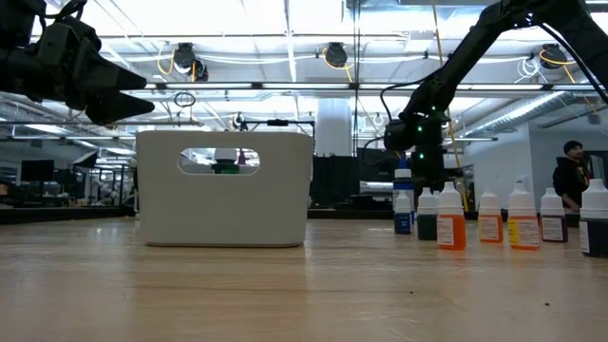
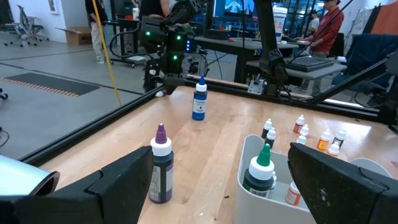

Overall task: Pick & Place food coloring
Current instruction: Put the red food coloring bottle into the bin

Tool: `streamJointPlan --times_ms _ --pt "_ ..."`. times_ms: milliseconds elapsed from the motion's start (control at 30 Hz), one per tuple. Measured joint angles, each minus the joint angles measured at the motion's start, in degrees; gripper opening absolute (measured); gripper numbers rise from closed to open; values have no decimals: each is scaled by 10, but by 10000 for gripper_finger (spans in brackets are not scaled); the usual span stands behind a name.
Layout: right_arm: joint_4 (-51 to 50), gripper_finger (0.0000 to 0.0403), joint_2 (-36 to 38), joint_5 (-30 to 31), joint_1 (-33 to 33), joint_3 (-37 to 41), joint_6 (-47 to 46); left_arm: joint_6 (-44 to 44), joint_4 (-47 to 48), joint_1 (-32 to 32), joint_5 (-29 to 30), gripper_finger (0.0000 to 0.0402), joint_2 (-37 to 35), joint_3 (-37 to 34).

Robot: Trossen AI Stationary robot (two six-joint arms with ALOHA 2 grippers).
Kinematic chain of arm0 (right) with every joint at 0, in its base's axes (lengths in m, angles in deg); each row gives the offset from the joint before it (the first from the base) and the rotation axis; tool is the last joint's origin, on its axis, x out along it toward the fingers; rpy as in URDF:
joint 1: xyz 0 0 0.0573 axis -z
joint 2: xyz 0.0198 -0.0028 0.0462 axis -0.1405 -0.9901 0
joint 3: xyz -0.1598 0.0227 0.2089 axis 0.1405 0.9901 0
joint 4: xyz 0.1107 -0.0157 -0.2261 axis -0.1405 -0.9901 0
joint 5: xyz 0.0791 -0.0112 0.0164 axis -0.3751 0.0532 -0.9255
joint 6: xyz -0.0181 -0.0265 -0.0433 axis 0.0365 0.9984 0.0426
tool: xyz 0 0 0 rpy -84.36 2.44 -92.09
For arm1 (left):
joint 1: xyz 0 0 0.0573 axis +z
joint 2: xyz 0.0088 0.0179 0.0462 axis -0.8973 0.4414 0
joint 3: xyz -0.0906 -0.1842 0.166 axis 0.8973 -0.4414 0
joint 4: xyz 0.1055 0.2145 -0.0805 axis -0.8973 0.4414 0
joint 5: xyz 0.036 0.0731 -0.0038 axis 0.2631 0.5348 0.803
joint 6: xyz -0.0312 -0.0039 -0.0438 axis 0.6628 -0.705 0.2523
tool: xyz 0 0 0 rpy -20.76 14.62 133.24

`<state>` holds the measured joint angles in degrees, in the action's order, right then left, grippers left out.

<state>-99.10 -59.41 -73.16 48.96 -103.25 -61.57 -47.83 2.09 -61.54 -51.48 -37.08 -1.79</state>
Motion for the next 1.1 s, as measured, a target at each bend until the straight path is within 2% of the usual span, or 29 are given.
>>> streamJointPlan --times_ms 400,533,867,1100 --pt "16 171 0 -2 -3 0 52 0 0 0 0 365 0 0" --pt "17 171 0 -32 -3 0 76 0 0 0 0 365 0 0" --pt "-25 171 0 -46 -7 0 94 -3 0 0 0 365 0 0" --pt "-6 171 0 -45 -14 0 91 -3 -1 0 0 365 0 0"
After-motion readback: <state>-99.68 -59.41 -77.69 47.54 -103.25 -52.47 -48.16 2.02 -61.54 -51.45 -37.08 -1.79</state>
